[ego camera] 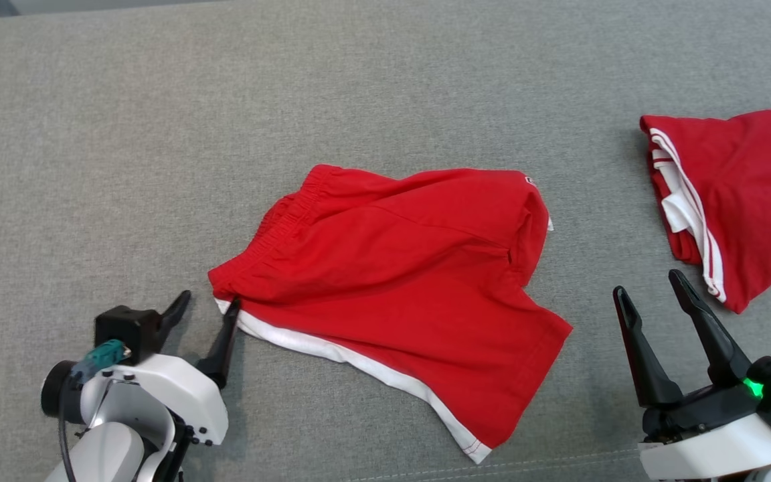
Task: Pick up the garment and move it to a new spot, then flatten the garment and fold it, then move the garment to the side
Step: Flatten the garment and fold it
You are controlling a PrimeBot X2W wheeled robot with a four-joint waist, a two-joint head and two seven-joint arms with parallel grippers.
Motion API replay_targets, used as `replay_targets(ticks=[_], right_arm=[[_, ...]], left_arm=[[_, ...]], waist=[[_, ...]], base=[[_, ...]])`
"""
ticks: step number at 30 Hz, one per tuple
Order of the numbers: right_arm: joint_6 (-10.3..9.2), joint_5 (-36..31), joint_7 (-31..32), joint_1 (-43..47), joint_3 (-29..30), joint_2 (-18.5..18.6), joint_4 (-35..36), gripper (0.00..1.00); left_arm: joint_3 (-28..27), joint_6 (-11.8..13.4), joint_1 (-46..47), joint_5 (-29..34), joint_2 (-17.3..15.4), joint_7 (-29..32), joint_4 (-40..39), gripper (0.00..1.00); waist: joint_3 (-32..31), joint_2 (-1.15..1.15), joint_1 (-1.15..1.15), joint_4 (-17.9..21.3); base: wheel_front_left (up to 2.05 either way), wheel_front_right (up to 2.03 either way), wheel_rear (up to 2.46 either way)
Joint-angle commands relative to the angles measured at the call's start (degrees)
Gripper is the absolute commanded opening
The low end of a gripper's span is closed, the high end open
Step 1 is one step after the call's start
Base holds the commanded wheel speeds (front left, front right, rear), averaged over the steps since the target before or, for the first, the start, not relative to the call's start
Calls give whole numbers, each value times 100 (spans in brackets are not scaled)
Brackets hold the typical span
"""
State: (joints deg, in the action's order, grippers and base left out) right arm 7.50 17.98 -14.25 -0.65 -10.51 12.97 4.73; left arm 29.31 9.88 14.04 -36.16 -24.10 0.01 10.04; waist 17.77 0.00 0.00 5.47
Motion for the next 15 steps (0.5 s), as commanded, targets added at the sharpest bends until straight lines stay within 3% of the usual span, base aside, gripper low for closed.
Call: replay_targets(ticks=[1, 7, 15], right_arm=[[-1, 47, -74, 1, -75, 62, 92, 100], [-1, -33, -74, 166, 136, 43, 151, 100], [-1, -339, -74, 244, 537, -93, 357, 100]], left_arm=[[-308, 2, 257, -77, -115, -128, 94, 100], [-536, 168, 120, -121, -163, -425, 183, 100], [-918, 747, -263, 86, -359, -938, -785, 100]], waist=[[-52, 0, 0, 104], [-231, 0, 0, 70], [-631, 0, 0, -217]], base=[[0, 0, 0], [0, 0, 0], [0, 0, 0]])
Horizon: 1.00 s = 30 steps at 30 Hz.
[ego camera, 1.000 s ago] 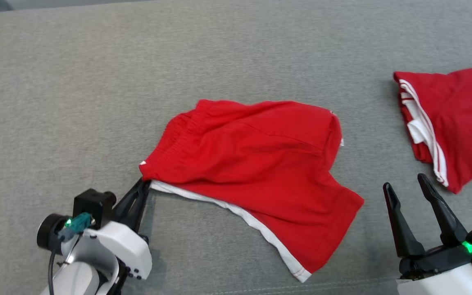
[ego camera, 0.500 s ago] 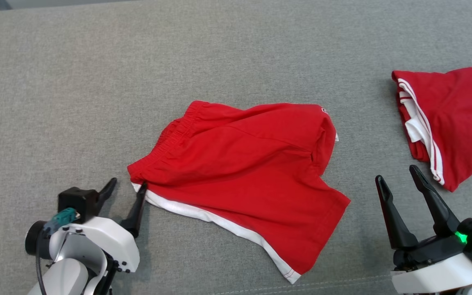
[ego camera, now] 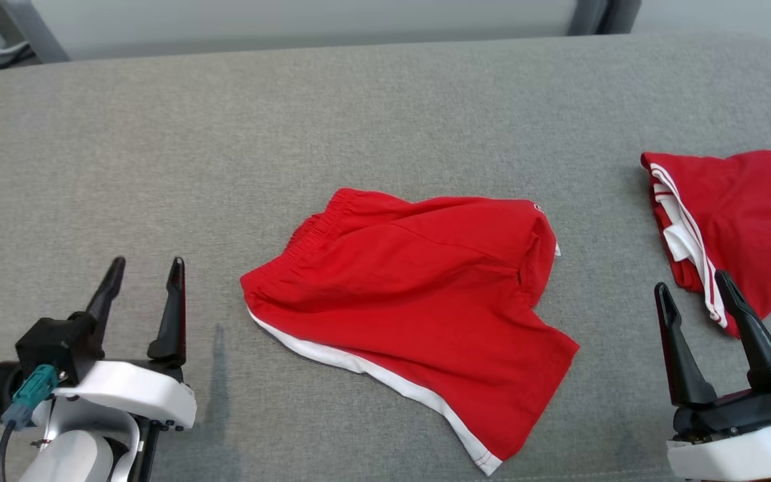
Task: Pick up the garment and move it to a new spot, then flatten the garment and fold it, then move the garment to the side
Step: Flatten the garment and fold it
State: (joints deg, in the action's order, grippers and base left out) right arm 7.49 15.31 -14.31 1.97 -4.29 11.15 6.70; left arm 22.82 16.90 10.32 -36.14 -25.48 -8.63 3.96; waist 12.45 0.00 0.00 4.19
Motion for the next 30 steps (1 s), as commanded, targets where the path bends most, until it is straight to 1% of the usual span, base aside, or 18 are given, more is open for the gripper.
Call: replay_targets(ticks=[1, 3, 4, 6, 9, 13, 20, 24, 30], right_arm=[[0, -118, -69, -43, -78, 69, 179, 100], [0, -266, -69, -78, -54, 27, 193, 100], [0, -401, -69, -71, -64, -25, 212, 100], [0, -515, -69, 19, -58, -98, 208, 100], [0, -672, -69, 287, -125, -213, 154, 100], [0, -730, -69, 665, -340, -342, 2, 100], [0, -626, -69, 1049, -597, -429, -275, 100], [0, -610, -69, 1142, -588, -442, -341, 100], [0, -612, -69, 1140, -545, -429, -328, 100]], left_arm=[[-288, 97, 90, 143, -256, -118, -343, 100], [-289, 188, 45, 259, -322, -154, -668, 100], [-262, 283, -23, 387, -372, -182, -940, 100], [-229, 375, -130, 475, -394, -191, -1160, 100], [-199, 518, -370, 502, -378, -177, -1354, 100], [-236, 663, -738, 412, -325, -208, -1345, 100], [-238, 743, -1267, 321, -335, -272, -1200, 100], [-178, 750, -1421, 299, -324, -255, -1132, 100], [-119, 709, -1448, 274, -306, -258, -1070, 100]], waist=[[-139, 0, 0, -114], [-221, 0, 0, -153], [-306, 0, 0, -180], [-408, 0, 0, -192], [-558, 0, 0, -179], [-769, 0, 0, -129], [-1072, 0, 0, -82], [-1228, 0, 0, -116], [-1250, 0, 0, -144]], base=[[0, 0, 0], [0, 0, 0], [0, 0, 0], [0, 0, 0], [0, 0, 0], [0, 0, 0], [0, 0, 0], [0, 0, 0], [0, 0, 0]])
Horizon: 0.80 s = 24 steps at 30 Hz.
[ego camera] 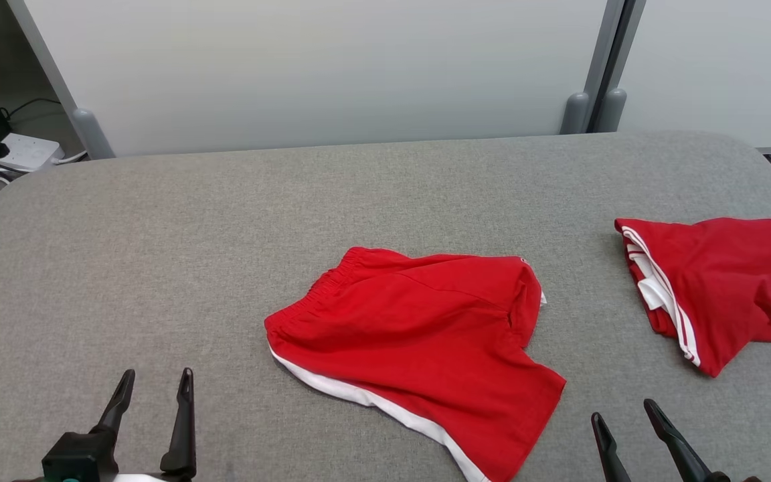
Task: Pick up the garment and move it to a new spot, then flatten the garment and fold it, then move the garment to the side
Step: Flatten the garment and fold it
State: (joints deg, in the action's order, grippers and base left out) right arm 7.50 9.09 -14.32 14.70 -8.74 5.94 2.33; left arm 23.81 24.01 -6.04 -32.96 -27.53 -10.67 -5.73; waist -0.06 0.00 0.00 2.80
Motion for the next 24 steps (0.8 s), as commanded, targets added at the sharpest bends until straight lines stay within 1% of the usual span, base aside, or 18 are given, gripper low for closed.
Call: replay_targets(ticks=[1, 13, 18, 24], right_arm=[[-1, 11, -68, -140, -95, 97, 110, 100], [-1, 47, -68, -216, -76, 119, 123, 100], [-1, 226, -68, -197, -384, 119, -94, 100], [-1, 416, -68, -334, -850, 141, -444, 100]], left_arm=[[-213, -9, 198, -47, -99, -56, -90, 100], [-163, -79, 307, -69, -93, -59, 9, 100], [35, -357, 528, -112, -162, 190, 106, 100], [189, -744, 956, -269, -145, 451, 392, 100]], waist=[[-1, 0, 0, -4], [-1, 0, 0, 29], [160, 0, 0, 44], [668, 0, 0, 140]], base=[[0, 0, 0], [0, 0, 0], [0, 0, 0], [0, 0, 0]])
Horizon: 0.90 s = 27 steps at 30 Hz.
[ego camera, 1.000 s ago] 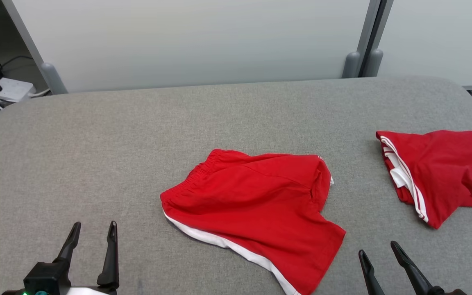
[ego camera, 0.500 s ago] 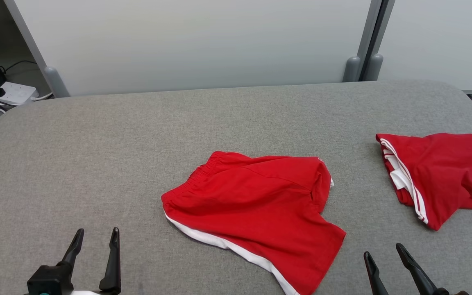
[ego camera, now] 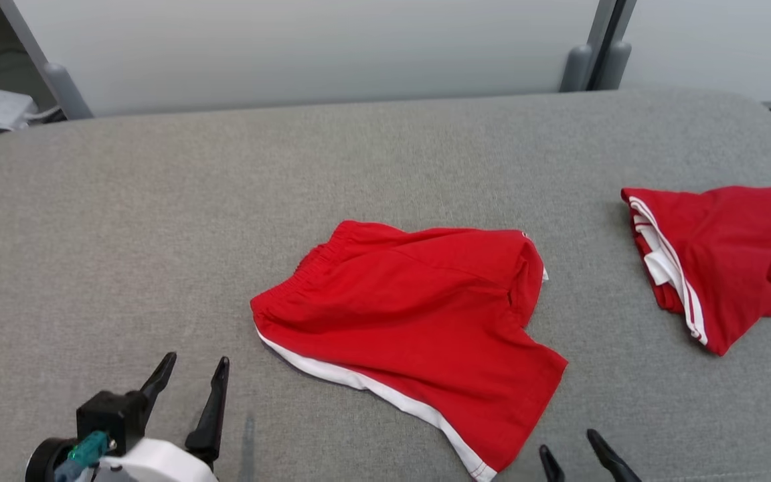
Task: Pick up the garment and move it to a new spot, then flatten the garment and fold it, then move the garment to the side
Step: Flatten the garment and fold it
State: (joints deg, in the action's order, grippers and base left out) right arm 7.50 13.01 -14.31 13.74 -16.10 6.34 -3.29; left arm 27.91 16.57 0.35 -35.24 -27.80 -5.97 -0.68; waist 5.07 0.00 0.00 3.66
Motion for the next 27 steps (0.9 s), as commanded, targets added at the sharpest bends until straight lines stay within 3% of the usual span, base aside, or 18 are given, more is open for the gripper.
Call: replay_targets(ticks=[1, 15, 21, 27], right_arm=[[-1, 50, -69, -288, -191, 109, 70, 100], [-1, 623, -68, -1030, -1158, 309, -577, 100], [-1, 960, -50, -1185, -1730, 505, -633, 100], [-1, 1135, -30, -1337, -1946, 589, -742, 100]], left_arm=[[-207, -59, 389, -70, -109, 11, -42, 100], [-145, -817, 1539, -321, 98, -1, 913, 100], [-159, -980, 1839, -376, 123, -27, 1244, 100], [-163, -1116, 1991, -466, 162, -34, 1467, 100]], waist=[[243, 0, 0, 74], [1374, 0, 0, 208], [1574, 0, 0, 225], [1646, 0, 0, 230]], base=[[0, 0, 0], [0, 0, 0], [0, 0, 0], [0, 0, 0]])
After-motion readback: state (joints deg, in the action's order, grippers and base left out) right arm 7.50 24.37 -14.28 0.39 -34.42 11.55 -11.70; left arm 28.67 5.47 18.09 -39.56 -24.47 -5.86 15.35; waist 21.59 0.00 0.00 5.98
